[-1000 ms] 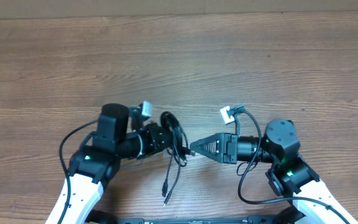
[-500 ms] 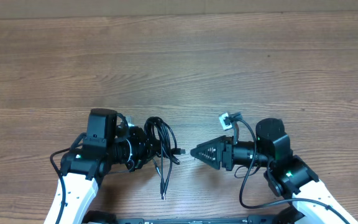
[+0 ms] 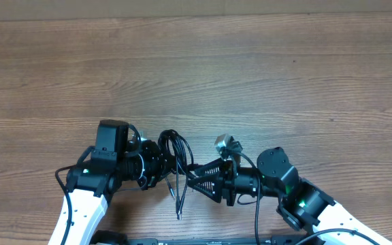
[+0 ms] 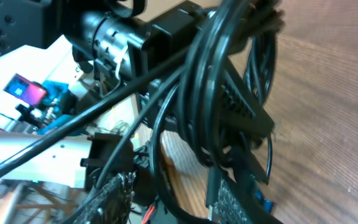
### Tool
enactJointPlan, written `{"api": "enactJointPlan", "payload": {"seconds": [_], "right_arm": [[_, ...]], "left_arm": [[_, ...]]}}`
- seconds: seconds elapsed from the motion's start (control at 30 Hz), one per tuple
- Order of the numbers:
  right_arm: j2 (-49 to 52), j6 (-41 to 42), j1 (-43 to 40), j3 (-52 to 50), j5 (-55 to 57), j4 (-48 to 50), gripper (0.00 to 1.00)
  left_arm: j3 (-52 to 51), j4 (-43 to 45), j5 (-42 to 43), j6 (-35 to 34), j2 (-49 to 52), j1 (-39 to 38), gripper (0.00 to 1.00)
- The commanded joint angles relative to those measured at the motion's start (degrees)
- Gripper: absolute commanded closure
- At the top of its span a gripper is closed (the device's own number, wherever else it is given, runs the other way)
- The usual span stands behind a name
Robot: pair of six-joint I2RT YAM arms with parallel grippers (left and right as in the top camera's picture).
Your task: Untangle cables
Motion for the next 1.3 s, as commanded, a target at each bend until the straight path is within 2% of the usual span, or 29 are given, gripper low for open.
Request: {"api": "enactJointPlan", "payload": {"seconds": [0.0, 0.1, 0.2, 0.27, 0.3, 0.33, 0.37, 0.47, 0.57, 0.77, 0.87, 1.07, 1.17, 1.27], "right_arm": [[-0.39, -3.17, 1.97, 0.81, 6.8, 0.46, 0.57], [-0.39, -4.7, 2.58, 0.81, 10.58, 0.13, 0.61], [-0.39, -4.59, 2.64, 0.81, 10.6, 0.5, 0.7], [-0.37, -4.59, 2.93, 0.81, 10.64, 0.22, 0.78], [-0.39, -4.59, 2.99, 0.81, 10.67, -0.11, 0.86], [-0.39, -4.59, 2.99, 0.81, 10.64, -0.28, 0.94], [-0.39, -4.59, 2.99, 0.81, 10.67, -0.42, 0.96], [-0.39, -4.13, 2.84, 0.81, 12.22, -1.4, 0.96], [-0.42, -2.56, 2.8, 0.81, 20.37, -5.31, 0.96], [-0.39, 8.17, 2.78, 0.81, 43.32, -17.11, 0.96], [-0.39, 13.66, 2.78, 0.81, 49.22, -20.52, 0.96], [-0.39, 19.45, 2.19, 0.81, 53.92, -24.74, 0.96], [-0.42, 18.25, 2.08, 0.83, 50.42, -24.3, 0.96], [-0.48, 13.49, 2.08, 0.87, 42.4, -22.56, 0.94]], "left_arm": [[-0.04, 0.04, 1.73, -0.74, 0.24, 0.24, 0.91], [-0.04, 0.02, 1.75, -0.74, 0.24, 0.24, 0.91], [-0.04, 0.04, 1.73, -0.74, 0.24, 0.24, 0.91], [-0.04, 0.09, 1.7, -0.76, 0.24, 0.24, 0.9], [-0.04, 0.09, 1.73, -0.76, 0.24, 0.24, 0.9], [-0.04, 0.04, 1.73, -0.74, 0.24, 0.24, 0.92], [-0.04, -0.04, 1.73, -0.72, 0.24, 0.24, 0.95], [-0.04, -0.57, 1.7, -0.68, 0.22, 0.24, 0.96], [-0.04, -0.61, 1.68, 1.05, 0.22, 0.24, 0.95], [-0.04, -0.85, 1.68, 3.34, 0.22, 0.24, 0.9], [-0.04, -1.03, 1.68, 3.37, 0.24, 0.24, 0.89], [-0.04, -1.11, 1.7, 4.22, 0.22, 0.24, 0.89], [-0.04, -1.22, 1.36, 4.7, 0.24, 0.24, 0.89], [-0.04, -1.29, -2.71, 4.68, 0.24, 0.24, 0.87]]}}
